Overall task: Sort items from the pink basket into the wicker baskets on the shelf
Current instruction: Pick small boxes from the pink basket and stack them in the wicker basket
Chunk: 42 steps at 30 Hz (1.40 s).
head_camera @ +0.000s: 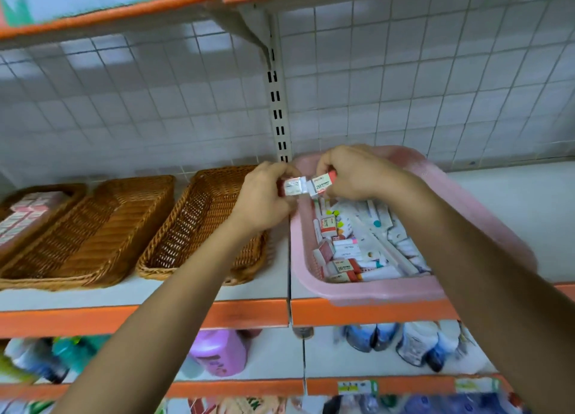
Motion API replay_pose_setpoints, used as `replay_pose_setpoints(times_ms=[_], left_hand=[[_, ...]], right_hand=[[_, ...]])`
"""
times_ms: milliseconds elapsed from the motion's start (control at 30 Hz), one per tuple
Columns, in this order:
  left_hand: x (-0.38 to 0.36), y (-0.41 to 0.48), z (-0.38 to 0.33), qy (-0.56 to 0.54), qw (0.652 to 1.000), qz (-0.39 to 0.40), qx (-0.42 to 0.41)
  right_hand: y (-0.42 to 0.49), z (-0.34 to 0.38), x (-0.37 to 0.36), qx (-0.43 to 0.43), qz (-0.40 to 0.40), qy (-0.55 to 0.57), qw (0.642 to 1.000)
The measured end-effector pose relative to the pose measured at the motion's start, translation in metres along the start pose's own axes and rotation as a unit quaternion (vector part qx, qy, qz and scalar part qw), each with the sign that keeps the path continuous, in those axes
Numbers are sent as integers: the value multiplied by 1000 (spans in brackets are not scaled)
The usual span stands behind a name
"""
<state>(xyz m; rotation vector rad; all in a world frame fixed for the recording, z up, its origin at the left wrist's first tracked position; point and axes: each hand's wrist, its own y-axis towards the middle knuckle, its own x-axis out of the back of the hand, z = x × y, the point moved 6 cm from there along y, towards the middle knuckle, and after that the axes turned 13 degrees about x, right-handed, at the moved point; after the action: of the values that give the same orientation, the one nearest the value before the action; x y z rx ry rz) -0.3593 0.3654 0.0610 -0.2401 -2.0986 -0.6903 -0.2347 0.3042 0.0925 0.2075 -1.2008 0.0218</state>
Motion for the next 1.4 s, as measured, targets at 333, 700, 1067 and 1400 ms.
replay_pose_setpoints(times_ms=[333,700,1067,1400], left_hand=[[74,-54,64,-67,998,1,13],[186,-124,215,10,997,-14,78],[244,-152,325,8,991,-15,131],[275,-101,390,39,986,-22,158]], right_hand=[[17,97,-31,53,-36,-4,998],[78,268,-113,132,-24,0,991],[142,368,-176,190,13,-9,982],[238,406,-186,236,26,-57,970]])
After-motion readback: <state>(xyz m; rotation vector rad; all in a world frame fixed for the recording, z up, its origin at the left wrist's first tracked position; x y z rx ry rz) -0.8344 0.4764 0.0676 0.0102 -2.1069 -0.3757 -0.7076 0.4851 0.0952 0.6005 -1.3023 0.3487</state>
